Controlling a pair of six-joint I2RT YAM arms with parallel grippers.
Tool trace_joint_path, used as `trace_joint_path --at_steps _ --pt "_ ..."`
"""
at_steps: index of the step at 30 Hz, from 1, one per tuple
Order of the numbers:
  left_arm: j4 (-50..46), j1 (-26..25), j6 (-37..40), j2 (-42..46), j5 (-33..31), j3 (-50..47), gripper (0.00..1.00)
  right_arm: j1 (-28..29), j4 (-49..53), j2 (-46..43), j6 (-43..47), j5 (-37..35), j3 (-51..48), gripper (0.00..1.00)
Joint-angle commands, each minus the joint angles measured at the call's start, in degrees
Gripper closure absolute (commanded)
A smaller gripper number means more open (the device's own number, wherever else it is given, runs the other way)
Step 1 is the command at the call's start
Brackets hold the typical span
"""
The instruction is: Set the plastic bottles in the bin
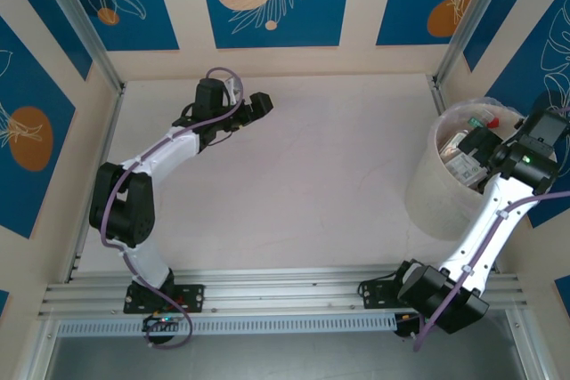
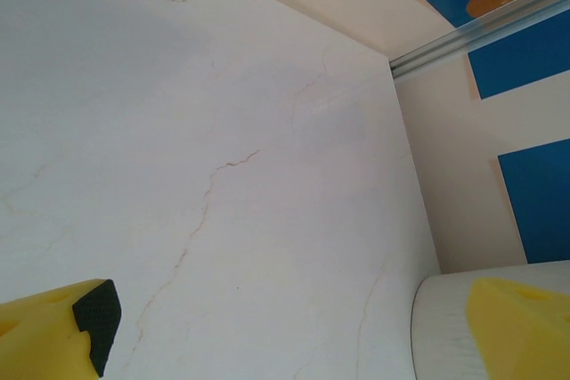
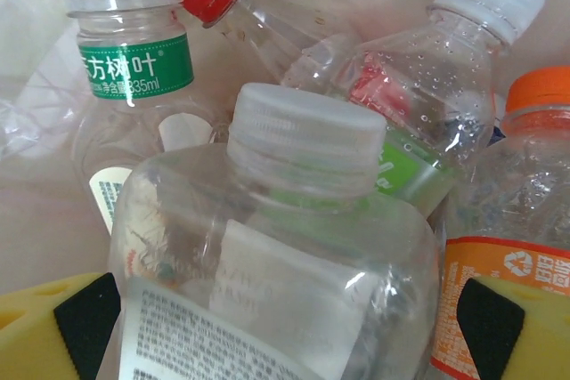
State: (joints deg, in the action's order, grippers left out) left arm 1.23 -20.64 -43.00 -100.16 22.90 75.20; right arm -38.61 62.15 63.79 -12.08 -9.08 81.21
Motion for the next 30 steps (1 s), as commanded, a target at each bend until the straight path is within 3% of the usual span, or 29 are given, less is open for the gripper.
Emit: trace_joint_path --at_steps 1,7,11,14,20,25,30 --pt "-0.7 0.1 1.6 3.6 -0.8 -0.9 0.0 2.0 2.7 0.3 -1.3 -3.8 2.5 0.01" --pt "-1.8 1.0 3.9 9.6 -6.5 -5.4 0.0 8.9 3.0 -0.2 -1.7 -2.6 13.3 0.01" --pt "-4.8 2.0 5.4 14.8 -14.2 -8.8 0.0 19.6 -0.9 -2.0 -2.5 -2.6 14.9 0.01" --pt "-6.7 3.3 5.9 19.7 -21.3 -12.5 0.0 26.0 -11.4 -4.6 -3.0 2.9 9.3 0.01" --pt "-9.3 6.0 8.9 31.0 -32.1 -20.4 0.0 34.1 -33.4 -5.6 -0.8 25.3 -5.2 0.01" --pt "-7.9 7.6 16.5 39.0 -47.8 -27.9 0.0 41.8 -41.8 -1.6 6.6 27.5 -15.7 0.01" --pt "0.2 10.4 22.1 42.9 -59.4 -37.4 0.0 43.6 -48.9 4.2 7.8 22.9 -24.5 0.01"
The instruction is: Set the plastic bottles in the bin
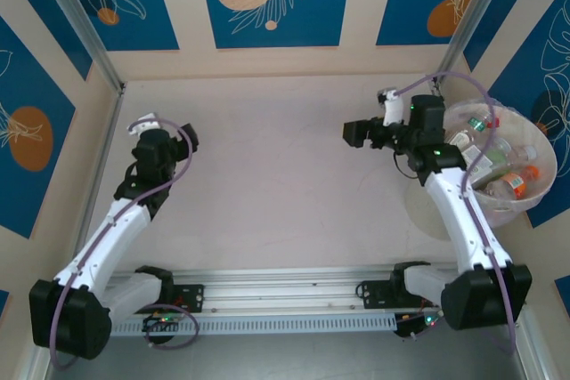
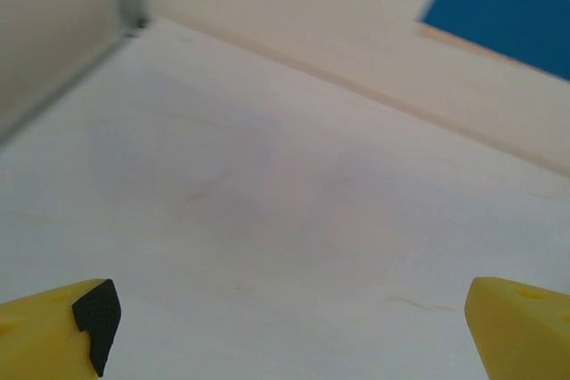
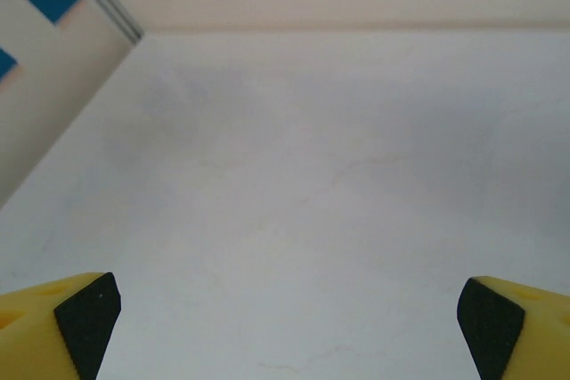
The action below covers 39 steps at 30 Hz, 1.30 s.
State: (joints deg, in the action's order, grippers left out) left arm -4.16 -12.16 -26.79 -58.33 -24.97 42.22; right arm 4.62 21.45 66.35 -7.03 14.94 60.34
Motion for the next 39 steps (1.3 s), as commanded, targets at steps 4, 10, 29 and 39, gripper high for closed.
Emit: trace_joint_path --at_steps 4,10,29,39 --pt "11.7 5.2 9.1 0.2 -12.9 -10.2 0.0 0.0 -16.2 5.0 5.8 -4.7 -11.3 0.01" --pt "22.9 9.6 13.6 -6.4 -6.3 -16.4 0.0 -0.5 -21.3 13.1 9.3 -5.4 -16.1 0.01" --pt "59.2 10.5 25.8 -27.7 20.2 -24.1 0.0 -4.4 -43.5 17.1 6.9 -7.3 -26.4 0.01" --pt "55.7 5.9 27.0 -29.8 7.9 -21.0 0.0 -6.2 -76.0 20.8 3.2 -9.9 -40.7 0.01"
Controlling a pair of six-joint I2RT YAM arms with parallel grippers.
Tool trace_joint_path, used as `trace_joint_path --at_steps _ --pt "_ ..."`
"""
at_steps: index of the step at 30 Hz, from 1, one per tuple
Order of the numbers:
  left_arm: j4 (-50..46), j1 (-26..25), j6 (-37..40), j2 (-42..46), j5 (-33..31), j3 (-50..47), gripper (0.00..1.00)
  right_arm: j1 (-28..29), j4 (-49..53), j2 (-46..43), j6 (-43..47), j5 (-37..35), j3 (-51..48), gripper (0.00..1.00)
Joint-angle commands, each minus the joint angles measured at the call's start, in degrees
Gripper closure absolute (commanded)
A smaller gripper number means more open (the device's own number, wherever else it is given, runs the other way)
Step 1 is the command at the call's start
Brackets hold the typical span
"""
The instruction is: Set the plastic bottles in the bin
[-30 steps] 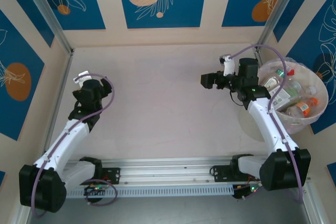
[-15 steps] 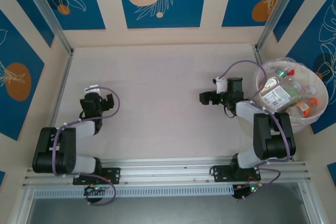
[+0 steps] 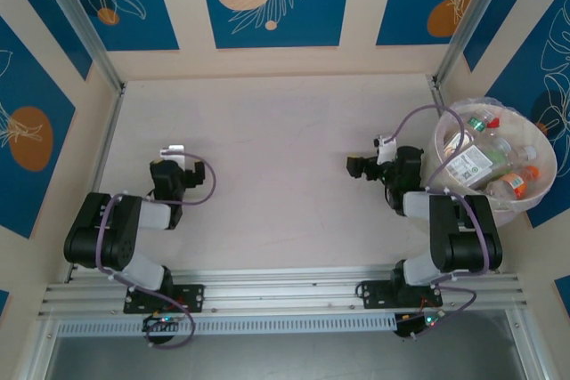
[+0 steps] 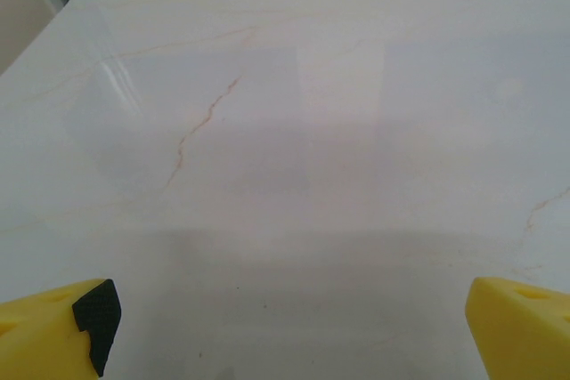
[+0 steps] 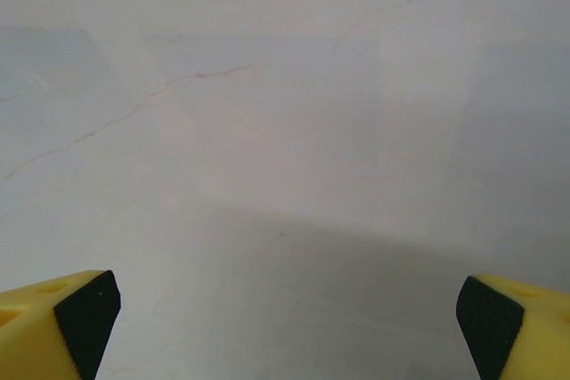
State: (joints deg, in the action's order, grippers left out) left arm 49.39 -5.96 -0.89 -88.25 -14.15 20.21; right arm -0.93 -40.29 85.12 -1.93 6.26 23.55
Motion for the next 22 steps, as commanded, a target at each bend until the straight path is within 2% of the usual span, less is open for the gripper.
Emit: trace_joint_path --at_steps 1,3,5,7,22 --pt "2.2 -0.3 1.0 0.1 -2.8 1.0 0.0 -0.7 -13.1 1.2 -2.1 -1.3 -4.1 0.01" --pt "2.3 -0.3 1.0 0.3 -2.7 0.8 0.0 -0.3 -13.8 1.9 -2.1 -2.9 -3.9 0.01" --pt "2.3 -0.3 1.1 0.2 -2.6 0.8 0.0 0.5 -4.8 2.4 -3.9 -9.5 1.1 0.01" --pt "2.4 -0.2 1.1 0.3 -2.5 0.7 0.0 0.9 -5.8 2.4 -3.9 -11.0 0.6 0.01" --pt "2.2 -0.2 1.5 0.1 -1.4 1.0 0.0 0.8 -5.7 2.2 -4.0 -10.9 0.5 0.01"
